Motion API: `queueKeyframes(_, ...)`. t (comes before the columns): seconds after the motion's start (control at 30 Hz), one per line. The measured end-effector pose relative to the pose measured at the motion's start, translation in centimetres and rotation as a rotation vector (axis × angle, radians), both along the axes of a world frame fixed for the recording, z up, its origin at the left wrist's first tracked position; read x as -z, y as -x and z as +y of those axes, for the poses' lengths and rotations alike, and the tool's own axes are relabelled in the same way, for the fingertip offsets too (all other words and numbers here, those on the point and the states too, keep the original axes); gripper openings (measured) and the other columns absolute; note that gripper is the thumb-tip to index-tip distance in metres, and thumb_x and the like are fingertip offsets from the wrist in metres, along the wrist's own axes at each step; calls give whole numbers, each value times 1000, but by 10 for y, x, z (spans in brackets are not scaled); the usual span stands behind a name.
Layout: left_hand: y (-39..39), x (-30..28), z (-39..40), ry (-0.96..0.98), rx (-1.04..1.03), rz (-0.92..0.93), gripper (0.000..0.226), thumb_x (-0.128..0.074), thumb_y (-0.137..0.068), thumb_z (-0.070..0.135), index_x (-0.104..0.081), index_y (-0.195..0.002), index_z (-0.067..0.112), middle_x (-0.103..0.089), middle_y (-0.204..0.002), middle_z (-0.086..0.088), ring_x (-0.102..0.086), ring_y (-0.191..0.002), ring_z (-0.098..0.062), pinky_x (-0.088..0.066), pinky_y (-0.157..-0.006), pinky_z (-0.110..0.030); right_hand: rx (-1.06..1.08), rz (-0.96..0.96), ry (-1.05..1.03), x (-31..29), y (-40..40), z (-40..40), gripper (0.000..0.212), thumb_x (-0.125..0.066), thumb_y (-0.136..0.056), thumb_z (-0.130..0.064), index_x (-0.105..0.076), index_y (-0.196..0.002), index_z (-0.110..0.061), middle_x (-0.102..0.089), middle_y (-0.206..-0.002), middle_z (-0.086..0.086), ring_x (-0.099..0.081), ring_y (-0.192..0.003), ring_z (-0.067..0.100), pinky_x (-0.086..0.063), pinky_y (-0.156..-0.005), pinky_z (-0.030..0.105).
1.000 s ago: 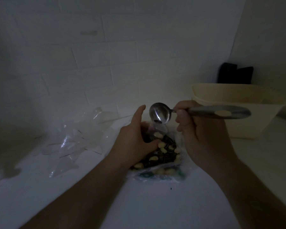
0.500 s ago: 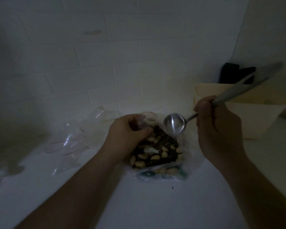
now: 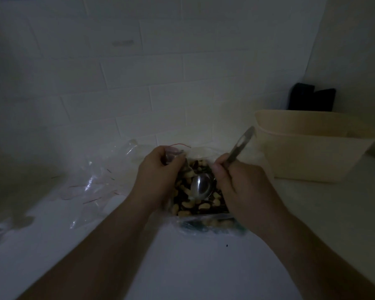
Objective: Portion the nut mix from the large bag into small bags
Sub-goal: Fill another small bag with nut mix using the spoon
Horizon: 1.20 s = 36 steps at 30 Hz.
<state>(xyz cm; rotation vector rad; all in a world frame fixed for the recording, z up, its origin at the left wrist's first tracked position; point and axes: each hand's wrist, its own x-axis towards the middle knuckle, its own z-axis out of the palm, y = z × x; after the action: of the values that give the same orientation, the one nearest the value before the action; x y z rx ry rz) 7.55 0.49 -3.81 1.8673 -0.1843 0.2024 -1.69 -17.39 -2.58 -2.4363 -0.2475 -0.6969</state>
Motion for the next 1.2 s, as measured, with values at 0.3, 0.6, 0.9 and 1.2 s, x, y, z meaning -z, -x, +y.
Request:
queueKeyframes(0.3,6,-11,-20,741,75,218,18,-63,-103,13,-65,-118,3,-74,-81,-5,-73,-73,-14,-59,-63,-27,-100,108,-277,8,0,19,26,-47,-108,-34,-57,-84,-36,-73,-75,-12,-68,-68,3,-59,-72,38)
queueKeyframes(0.6,5,-10,-10,506,32,83,17,-72,-97,17,-72,-110,6,-77,-92,-3,-74,-79,-8,-58,-66,-21,148,52,-304,-22,8,-14,28,-45,-107,-38,-62,-87,-28,-72,-70,-6,-67,-59,5,-56,-64,31)
queueKeyframes(0.9,17,-7,-6,70,126,-43,11,-65,-99,37,-58,-102,29,-73,-100,6,-70,-92,-4,-59,-87,-34,176,-67,-509,-26,4,-43,31,-48,-107,-30,-64,-82,-24,-67,-62,-2,-62,-51,15,-50,-52,33)
queueKeyframes(1.2,20,4,-13,-227,209,-59,44,-89,-73,52,-59,-100,33,-73,-97,17,-68,-86,7,-58,-78,-24,163,-204,-491,-28,6,-37,26,-45,-110,-32,-61,-90,-31,-70,-73,-4,-69,-62,13,-56,-64,38)
